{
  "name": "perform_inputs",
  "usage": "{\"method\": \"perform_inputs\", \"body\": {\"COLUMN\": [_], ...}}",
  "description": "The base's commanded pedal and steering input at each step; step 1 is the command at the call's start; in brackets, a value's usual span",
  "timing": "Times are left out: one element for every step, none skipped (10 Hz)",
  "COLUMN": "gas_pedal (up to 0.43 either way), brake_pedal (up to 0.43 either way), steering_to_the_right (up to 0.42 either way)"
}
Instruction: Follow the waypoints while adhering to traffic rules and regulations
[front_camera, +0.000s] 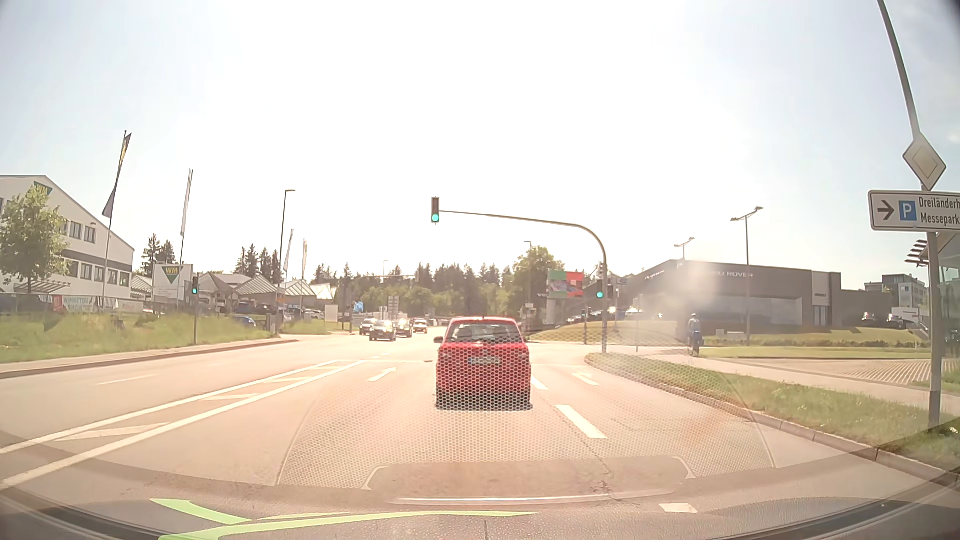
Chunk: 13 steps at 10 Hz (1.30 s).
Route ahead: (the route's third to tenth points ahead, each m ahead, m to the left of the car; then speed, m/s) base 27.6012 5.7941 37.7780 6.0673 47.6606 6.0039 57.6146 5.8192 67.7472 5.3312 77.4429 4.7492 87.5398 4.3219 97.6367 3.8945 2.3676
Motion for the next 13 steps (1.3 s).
{"method": "perform_inputs", "body": {"gas_pedal": [0.248, 0.248, 0.248, 0.248, 0.248, 0.248, 0.248, 0.248, 0.248, 0.248, 0.248, 0.248, 0.248], "brake_pedal": [0.0, 0.0, 0.0, 0.0, 0.0, 0.0, 0.0, 0.0, 0.0, 0.0, 0.0, 0.0, 0.0], "steering_to_the_right": [-0.007, -0.006, -0.006, -0.006, -0.007, -0.007, -0.008, -0.01, -0.015, -0.021, -0.025, -0.025, -0.026]}}
